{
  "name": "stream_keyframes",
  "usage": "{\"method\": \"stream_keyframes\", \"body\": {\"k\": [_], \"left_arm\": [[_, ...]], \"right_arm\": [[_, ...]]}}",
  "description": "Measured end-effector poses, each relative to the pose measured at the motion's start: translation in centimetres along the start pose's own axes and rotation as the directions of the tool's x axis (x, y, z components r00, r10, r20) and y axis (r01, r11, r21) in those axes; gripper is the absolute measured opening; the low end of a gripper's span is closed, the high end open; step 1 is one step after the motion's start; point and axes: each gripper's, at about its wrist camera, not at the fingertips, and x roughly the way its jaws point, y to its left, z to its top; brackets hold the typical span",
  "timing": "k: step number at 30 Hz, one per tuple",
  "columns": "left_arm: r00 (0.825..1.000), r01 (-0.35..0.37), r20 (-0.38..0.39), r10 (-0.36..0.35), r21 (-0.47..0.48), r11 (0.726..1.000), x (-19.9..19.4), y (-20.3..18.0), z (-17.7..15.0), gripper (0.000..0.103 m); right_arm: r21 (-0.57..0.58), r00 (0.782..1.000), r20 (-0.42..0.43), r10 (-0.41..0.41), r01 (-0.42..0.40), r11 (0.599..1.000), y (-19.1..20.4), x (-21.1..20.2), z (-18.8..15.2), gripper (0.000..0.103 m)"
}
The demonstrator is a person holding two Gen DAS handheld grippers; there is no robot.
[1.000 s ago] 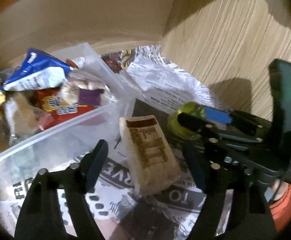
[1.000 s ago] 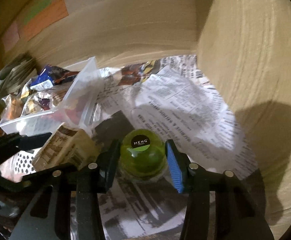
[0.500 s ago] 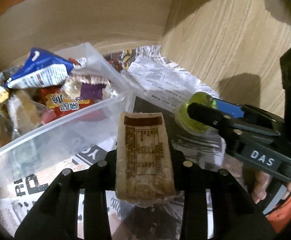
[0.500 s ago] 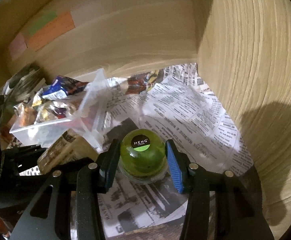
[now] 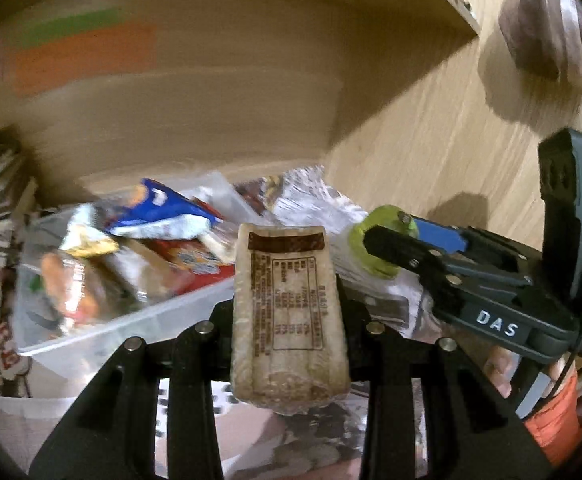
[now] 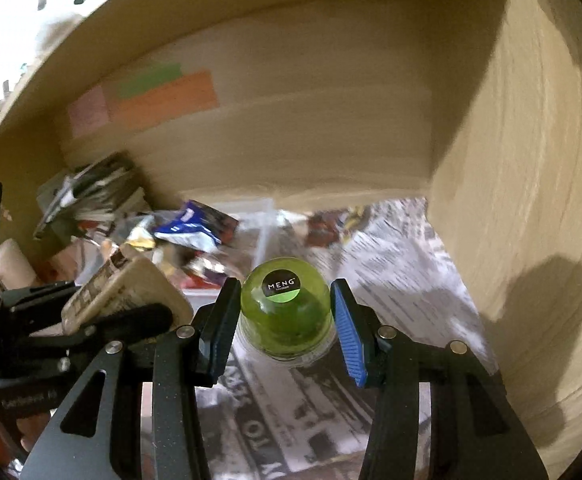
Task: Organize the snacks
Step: 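Carry the cake and green container over the clear box and open both grippers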
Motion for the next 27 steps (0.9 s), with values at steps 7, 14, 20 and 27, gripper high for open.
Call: {"method": "stream_keyframes", "body": {"k": [7, 14, 20, 27], "left_arm": [[0.997, -0.072, 0.027, 0.074, -0.054, 0.996, -1.5, 3.7, 0.7, 0.035], [0.992, -0.127, 0.007, 0.129, -0.109, 0.986, -0.6, 7.6, 1.1, 0.035], [0.991, -0.136, -0.021, 0.135, -0.160, 0.978, 0.6, 10.3, 1.3, 0.035], [0.986, -0.163, -0.046, 0.157, -0.182, 0.970, 1.9, 12.5, 1.2, 0.035]], "right_arm": [[-0.034, 0.998, 0.010, 0.056, -0.056, 0.998, 2.2, 1.3, 0.8, 0.043], [-0.060, 0.994, -0.018, 0.111, -0.112, 0.992, 4.3, 3.8, 1.4, 0.043], [-0.083, 0.987, -0.040, 0.157, -0.160, 0.984, 6.1, 6.1, 2.3, 0.043], [-0.109, 0.979, -0.079, 0.189, -0.197, 0.974, 7.8, 8.8, 2.7, 0.043]]}}
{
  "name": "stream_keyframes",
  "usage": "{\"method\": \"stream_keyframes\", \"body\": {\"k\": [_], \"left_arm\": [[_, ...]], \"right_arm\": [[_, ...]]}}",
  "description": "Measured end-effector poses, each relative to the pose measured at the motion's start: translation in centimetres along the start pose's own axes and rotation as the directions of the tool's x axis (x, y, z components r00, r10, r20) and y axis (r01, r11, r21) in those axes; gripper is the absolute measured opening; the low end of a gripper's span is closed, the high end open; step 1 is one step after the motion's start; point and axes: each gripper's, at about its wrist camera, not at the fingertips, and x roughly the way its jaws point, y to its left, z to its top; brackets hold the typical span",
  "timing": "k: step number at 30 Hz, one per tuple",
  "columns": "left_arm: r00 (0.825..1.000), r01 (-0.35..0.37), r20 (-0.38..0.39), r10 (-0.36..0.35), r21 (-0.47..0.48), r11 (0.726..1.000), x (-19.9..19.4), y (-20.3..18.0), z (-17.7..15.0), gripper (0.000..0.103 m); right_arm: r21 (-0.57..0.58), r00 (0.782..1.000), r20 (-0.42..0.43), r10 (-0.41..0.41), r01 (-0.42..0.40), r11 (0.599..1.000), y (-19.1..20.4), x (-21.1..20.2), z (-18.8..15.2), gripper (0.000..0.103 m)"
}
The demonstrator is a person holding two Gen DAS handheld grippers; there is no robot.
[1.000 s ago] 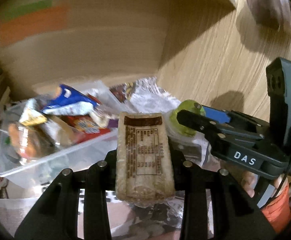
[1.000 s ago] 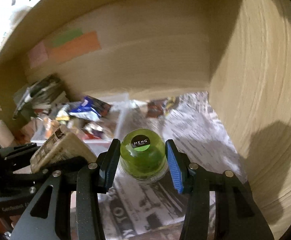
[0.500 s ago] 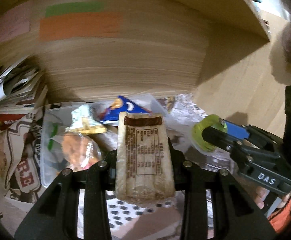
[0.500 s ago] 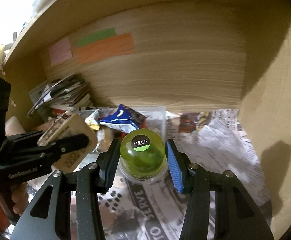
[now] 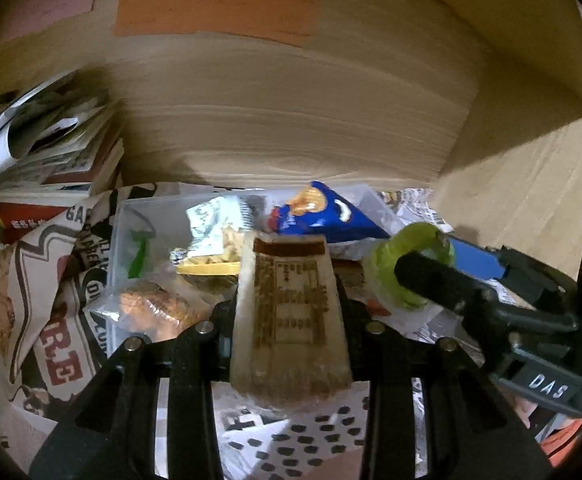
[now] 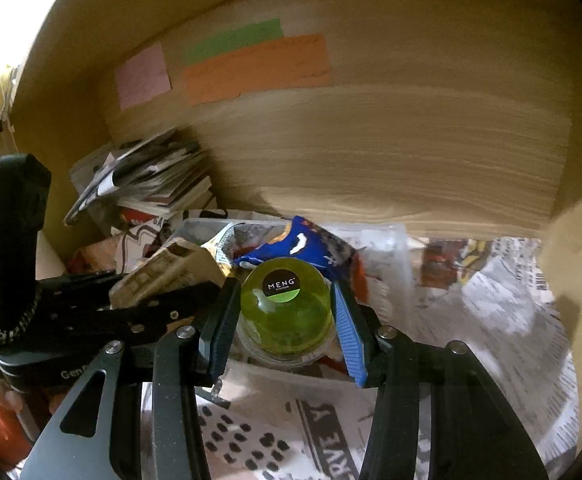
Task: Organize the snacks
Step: 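Carry the cake and green container over the clear box and open both grippers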
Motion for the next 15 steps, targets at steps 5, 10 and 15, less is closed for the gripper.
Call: {"method": "stream_keyframes", "body": {"k": [5, 10, 15], "left_arm": [[1.000, -0.005, -0.009, 0.005, -0.037, 0.999, 0.1, 1.3, 0.1, 0.036], [1.000, 0.009, -0.011, -0.009, -0.055, 0.998, -0.7, 1.6, 0.1, 0.040], [0.997, -0.006, 0.078, 0.008, -0.020, 1.000, -3.9, 0.6, 0.3, 0.053]], "right_arm": [[-0.008, 1.000, -0.016, 0.001, -0.002, 1.000, 0.3, 0.7, -0.1, 0.043], [-0.003, 1.000, -0.003, -0.002, 0.002, 1.000, 0.1, 0.1, 0.2, 0.043], [0.012, 1.000, 0.013, -0.007, 0.007, 1.000, 0.0, -1.3, 0.1, 0.043]]}}
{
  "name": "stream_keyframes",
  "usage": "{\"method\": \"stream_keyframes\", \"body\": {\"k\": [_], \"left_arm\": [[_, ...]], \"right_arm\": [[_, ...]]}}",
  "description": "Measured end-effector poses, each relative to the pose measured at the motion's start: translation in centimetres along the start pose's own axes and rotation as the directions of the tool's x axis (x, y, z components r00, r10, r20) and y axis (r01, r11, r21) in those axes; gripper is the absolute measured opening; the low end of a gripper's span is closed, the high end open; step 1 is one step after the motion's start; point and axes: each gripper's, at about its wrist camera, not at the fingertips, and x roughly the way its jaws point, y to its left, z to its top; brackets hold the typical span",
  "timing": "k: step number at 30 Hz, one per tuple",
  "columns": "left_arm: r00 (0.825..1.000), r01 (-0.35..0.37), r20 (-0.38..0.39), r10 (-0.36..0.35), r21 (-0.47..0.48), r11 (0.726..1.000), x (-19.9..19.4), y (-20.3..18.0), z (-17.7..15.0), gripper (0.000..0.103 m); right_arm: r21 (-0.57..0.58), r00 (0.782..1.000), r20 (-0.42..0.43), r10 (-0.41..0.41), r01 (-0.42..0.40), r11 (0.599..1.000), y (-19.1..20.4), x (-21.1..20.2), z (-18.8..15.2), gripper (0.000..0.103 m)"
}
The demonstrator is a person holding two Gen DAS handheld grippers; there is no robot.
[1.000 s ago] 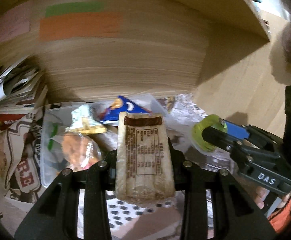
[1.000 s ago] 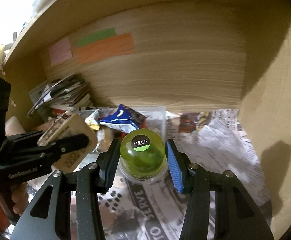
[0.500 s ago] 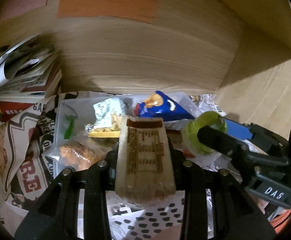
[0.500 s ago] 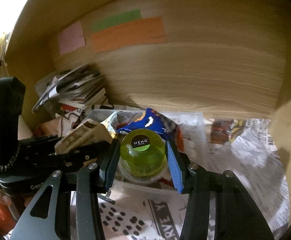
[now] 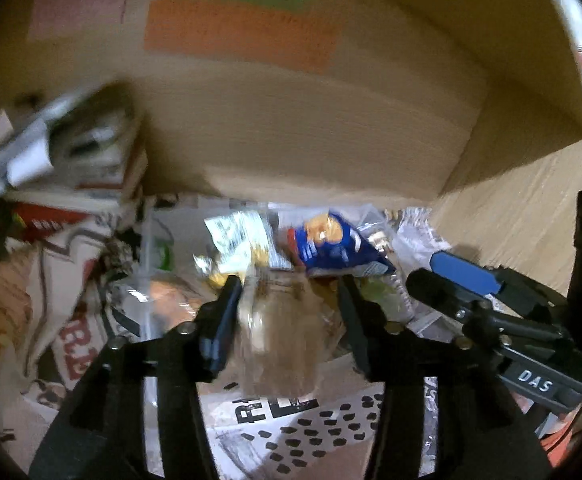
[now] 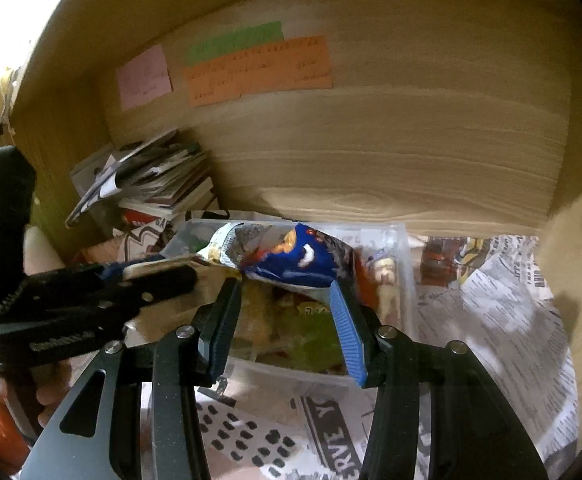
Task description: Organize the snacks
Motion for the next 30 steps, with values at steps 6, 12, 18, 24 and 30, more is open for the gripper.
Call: {"method": "stream_keyframes", "body": {"k": [6, 12, 18, 24, 30], "left_arm": [[0.993, -0.010, 0.120, 0.003, 0.052, 0.999, -5.2, -1.5, 0.3, 0.054], [0.966, -0.073, 0.254, 0.047, 0.096, 0.993, -10.7, -2.6, -0.5, 0.055], [0.937, -0.109, 0.344, 0.069, 0.099, 0.989, -14.8, -3.1, -1.7, 0.063], [0.914, -0.140, 0.394, 0.092, 0.095, 0.986, -17.3, -2.8, -2.4, 0.081], [0.902, -0.160, 0.419, 0.105, 0.098, 0.982, -18.9, -2.7, -2.9, 0.092]], "right_arm": [[0.004, 0.998, 0.063, -0.004, 0.003, 1.000, 0.5, -3.5, 0.0, 0.043], [0.006, 0.987, 0.163, -0.005, 0.004, 1.000, 1.5, -8.1, 0.2, 0.043], [-0.009, 0.964, 0.266, 0.004, -0.002, 1.000, 3.0, -12.5, 0.0, 0.047], [-0.027, 0.941, 0.340, -0.003, 0.014, 1.000, 4.8, -14.8, -0.4, 0.075], [-0.043, 0.927, 0.374, -0.037, 0.057, 0.997, 6.1, -15.4, -0.6, 0.088]]}}
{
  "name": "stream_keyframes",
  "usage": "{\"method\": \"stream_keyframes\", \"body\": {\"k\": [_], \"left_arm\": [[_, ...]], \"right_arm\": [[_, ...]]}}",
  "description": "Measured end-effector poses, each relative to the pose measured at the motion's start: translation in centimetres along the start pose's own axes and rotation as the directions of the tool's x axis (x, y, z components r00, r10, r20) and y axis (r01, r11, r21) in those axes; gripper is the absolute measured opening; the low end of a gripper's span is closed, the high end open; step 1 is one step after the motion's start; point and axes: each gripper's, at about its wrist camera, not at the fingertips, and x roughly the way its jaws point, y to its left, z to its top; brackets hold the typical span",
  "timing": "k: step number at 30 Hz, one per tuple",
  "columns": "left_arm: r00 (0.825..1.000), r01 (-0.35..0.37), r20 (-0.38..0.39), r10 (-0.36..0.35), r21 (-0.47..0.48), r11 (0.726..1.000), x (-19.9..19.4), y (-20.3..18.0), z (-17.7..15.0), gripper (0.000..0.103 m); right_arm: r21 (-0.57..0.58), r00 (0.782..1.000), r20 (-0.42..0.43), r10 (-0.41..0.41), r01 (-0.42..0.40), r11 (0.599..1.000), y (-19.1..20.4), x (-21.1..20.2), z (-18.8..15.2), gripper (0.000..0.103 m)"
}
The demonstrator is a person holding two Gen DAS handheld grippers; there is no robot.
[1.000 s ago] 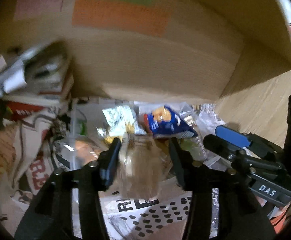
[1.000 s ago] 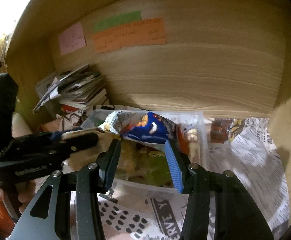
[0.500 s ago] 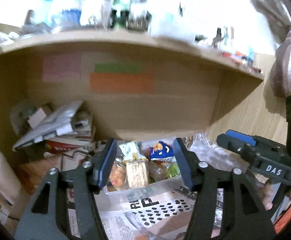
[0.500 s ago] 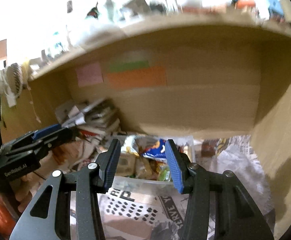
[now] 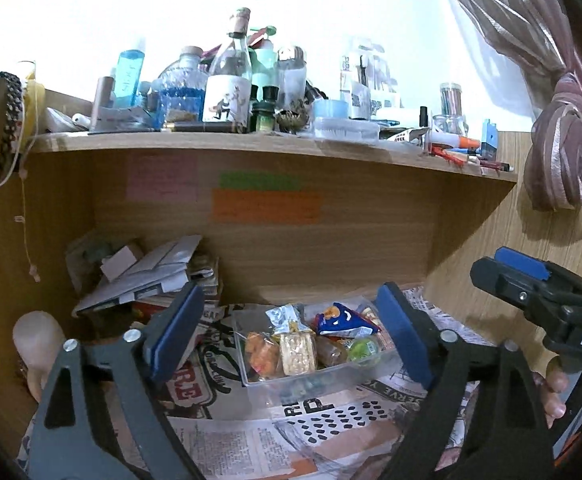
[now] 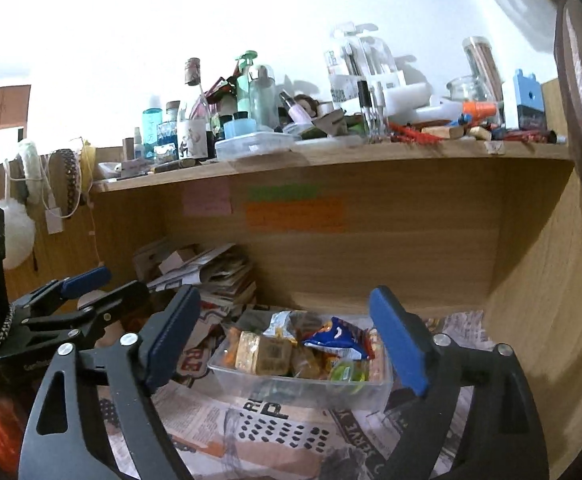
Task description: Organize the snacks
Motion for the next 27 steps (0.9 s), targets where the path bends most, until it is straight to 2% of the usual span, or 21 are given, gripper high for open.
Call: {"method": "stream_keyframes", "body": {"k": [7, 27], "left_arm": [[0.999, -0.018, 0.027, 0.018, 0.014, 1.000, -1.2, 0.2, 0.0, 0.102], [0.999, -0.024, 0.037, 0.023, 0.015, 1.000, -1.7, -0.1, 0.0, 0.103]], "right_arm": [[0.003, 1.000, 0.012, -0.027, 0.027, 1.000, 0.2, -0.4, -0.2, 0.103], [-0.022, 0.999, 0.021, -0.045, 0.045, 0.999, 0.7, -0.6, -0.4, 0.103]]}}
